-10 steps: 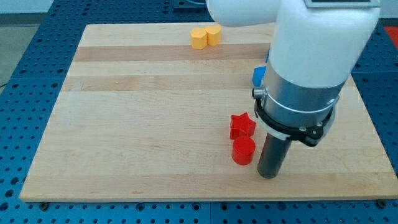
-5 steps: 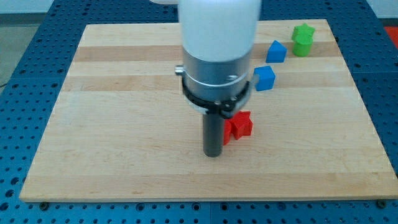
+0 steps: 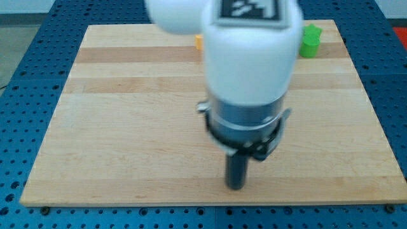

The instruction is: Push the blue cube downwards

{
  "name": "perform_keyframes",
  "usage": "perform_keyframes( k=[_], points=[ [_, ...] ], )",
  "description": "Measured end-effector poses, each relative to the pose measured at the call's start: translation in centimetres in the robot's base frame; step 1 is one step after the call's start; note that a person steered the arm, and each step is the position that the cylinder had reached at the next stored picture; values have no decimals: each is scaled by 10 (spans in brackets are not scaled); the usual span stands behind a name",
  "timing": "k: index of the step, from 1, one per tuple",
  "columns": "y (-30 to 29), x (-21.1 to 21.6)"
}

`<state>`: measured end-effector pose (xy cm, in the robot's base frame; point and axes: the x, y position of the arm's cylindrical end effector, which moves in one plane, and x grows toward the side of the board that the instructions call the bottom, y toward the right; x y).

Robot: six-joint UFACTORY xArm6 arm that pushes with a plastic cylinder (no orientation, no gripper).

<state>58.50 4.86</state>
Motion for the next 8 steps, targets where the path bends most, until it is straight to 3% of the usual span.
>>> perform_keyframes(
  k=[1,2,4,6,8],
  points=[
    [22,-40],
    [22,-40],
    [75,-40],
    [69,-98],
    [42,-98]
  ],
)
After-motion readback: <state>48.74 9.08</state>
